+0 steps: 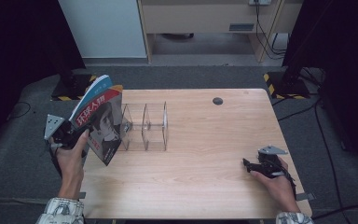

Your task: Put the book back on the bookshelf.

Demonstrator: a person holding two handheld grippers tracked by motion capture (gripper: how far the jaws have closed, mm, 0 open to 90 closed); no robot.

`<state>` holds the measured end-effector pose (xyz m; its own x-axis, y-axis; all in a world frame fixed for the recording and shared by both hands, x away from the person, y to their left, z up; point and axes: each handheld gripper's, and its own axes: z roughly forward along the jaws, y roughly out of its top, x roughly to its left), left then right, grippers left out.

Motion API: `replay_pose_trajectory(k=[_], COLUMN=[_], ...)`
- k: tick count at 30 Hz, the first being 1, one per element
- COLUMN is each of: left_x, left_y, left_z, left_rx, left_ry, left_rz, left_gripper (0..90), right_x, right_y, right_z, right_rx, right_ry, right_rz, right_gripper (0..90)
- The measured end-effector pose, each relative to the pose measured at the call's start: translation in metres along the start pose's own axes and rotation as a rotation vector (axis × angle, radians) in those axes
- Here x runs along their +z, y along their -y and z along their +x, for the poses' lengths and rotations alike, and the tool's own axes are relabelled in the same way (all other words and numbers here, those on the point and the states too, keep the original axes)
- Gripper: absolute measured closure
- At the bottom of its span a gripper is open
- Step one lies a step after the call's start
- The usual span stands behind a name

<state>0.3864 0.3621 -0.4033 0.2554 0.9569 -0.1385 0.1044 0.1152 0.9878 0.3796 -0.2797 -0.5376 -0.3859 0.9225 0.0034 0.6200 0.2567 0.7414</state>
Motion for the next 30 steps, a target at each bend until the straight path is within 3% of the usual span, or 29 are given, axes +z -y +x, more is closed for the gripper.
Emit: replay_pose_trajectory(k=[11,30], left_x=[-0.0002,-0.0068], left_y=[0.0003,0.0047], left_z=[-0.0046,-0.0086], left_rx=[0.009,0.041], left_ry=[-0.012,-0.008], left_rz=[0.017,0.03], left_gripper=[7.6,3.9], right_x=[0.0,0.0], right_y=[0.0,-0.0001], right_z=[0.0001,0.0003], right_rx=[0.0,0.001], right_ry=[-0.001,-0.001], right_rz=[0.0,0.001], right_gripper=[24.0,23.6])
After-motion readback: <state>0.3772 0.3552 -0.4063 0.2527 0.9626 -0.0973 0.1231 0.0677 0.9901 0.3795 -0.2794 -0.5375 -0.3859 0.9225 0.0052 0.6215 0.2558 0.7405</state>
